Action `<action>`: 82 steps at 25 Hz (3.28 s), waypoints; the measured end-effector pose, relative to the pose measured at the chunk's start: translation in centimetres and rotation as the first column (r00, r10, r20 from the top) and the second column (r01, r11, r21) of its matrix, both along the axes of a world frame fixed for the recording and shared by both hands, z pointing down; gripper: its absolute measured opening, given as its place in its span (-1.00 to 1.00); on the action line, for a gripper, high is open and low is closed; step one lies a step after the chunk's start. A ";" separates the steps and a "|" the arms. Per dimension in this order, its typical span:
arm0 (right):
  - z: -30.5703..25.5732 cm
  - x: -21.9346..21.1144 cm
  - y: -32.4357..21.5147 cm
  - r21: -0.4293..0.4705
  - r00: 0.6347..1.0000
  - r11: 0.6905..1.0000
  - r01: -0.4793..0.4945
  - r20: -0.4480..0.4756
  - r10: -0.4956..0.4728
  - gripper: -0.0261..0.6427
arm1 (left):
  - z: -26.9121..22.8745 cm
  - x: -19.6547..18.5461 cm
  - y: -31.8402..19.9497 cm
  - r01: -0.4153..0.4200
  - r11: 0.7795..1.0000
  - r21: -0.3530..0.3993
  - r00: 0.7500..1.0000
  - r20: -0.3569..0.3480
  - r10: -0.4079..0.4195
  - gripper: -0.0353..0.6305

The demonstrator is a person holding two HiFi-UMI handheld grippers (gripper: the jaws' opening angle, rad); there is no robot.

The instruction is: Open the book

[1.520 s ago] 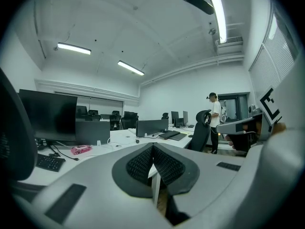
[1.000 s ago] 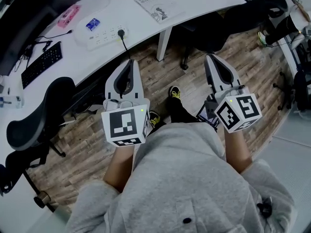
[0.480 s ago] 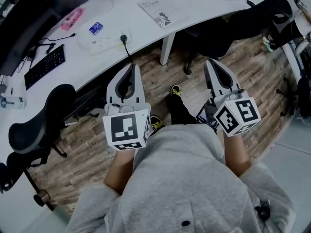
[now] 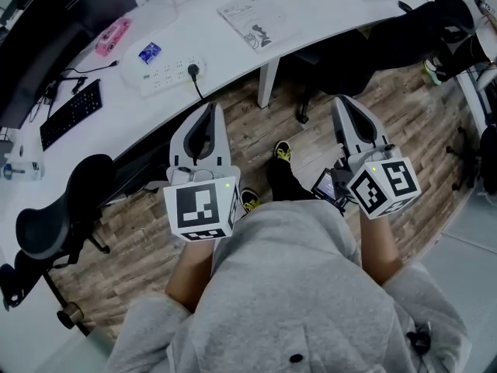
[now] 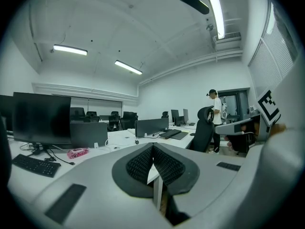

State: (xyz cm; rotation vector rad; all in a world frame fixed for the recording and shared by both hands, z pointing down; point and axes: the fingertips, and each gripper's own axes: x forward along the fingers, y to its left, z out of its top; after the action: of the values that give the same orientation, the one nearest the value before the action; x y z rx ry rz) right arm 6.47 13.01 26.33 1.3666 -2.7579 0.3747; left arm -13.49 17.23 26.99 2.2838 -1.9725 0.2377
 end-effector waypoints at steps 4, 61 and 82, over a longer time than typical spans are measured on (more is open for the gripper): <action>0.4 -0.1 -1.9 -0.009 1.000 1.000 0.007 -0.022 -0.007 -0.84 | 0.1 0.0 -1.9 0.010 1.000 -0.018 1.000 0.005 -0.010 -0.87; 1.5 5.4 -22.2 -0.061 0.987 0.989 0.132 0.103 -0.125 -0.84 | -0.2 8.1 -22.3 0.044 0.998 -0.054 0.993 0.109 -0.038 -0.87; 1.2 5.3 -22.5 -0.050 0.983 0.988 0.144 0.124 -0.137 -0.84 | -1.5 8.4 -22.7 0.054 0.998 -0.018 0.991 0.120 -0.052 -0.87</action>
State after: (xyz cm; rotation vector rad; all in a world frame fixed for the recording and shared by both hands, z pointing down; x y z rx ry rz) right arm 11.79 -9.46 27.52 1.1650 -2.8928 0.5429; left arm -5.10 -5.49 25.53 2.2500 -2.0731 0.3973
